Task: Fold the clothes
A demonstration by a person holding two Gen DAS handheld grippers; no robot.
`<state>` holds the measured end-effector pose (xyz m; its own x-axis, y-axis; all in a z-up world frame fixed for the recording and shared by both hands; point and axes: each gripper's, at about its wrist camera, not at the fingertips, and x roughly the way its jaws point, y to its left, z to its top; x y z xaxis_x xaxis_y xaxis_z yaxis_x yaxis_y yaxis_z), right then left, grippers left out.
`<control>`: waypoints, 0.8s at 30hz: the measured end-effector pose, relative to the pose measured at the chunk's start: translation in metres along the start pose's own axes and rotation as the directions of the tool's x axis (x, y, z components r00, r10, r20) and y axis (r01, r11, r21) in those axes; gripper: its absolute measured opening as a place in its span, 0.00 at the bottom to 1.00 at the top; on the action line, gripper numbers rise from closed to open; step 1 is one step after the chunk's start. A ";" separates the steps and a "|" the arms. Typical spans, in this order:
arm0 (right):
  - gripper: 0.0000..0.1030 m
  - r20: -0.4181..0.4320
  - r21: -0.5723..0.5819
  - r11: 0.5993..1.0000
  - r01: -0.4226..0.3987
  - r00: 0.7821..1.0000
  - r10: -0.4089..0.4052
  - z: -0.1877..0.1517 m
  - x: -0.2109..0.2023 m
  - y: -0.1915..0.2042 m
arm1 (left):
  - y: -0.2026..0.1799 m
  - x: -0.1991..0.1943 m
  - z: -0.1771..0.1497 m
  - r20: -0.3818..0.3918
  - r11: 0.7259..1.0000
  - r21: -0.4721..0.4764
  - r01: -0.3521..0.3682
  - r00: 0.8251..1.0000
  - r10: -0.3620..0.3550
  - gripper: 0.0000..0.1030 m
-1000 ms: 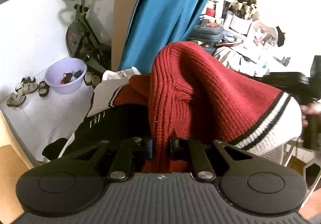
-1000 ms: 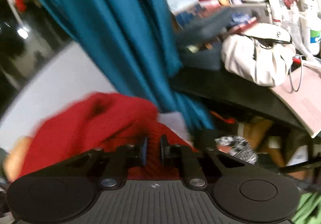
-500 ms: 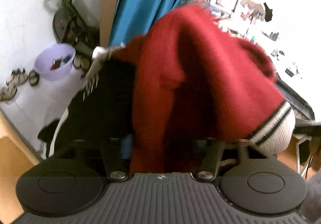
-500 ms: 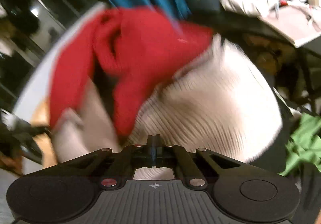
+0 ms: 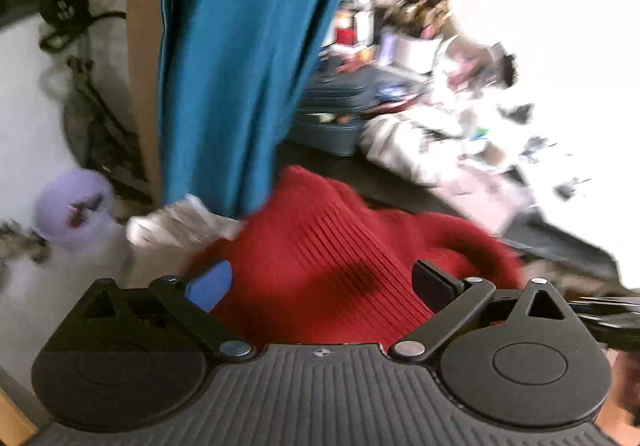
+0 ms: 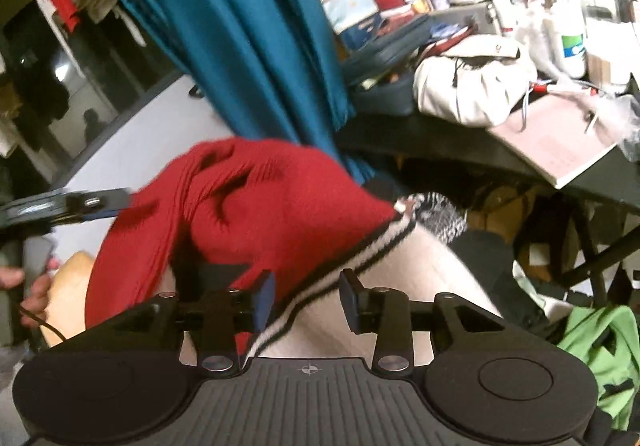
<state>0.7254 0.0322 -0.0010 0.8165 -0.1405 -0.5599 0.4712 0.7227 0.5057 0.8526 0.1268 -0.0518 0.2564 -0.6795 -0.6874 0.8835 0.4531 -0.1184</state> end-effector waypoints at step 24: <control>0.60 -0.014 -0.126 0.992 0.001 1.000 -0.003 0.066 0.133 0.050 | -0.008 -0.108 -0.103 -0.001 0.998 -0.037 0.059 0.998 -0.059 0.18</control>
<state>0.8793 0.0048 -0.0070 0.8105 -0.1330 -0.5705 0.4263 0.8019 0.4187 0.7773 0.2561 -0.0509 0.2028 -0.7044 -0.6802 0.8820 0.4332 -0.1856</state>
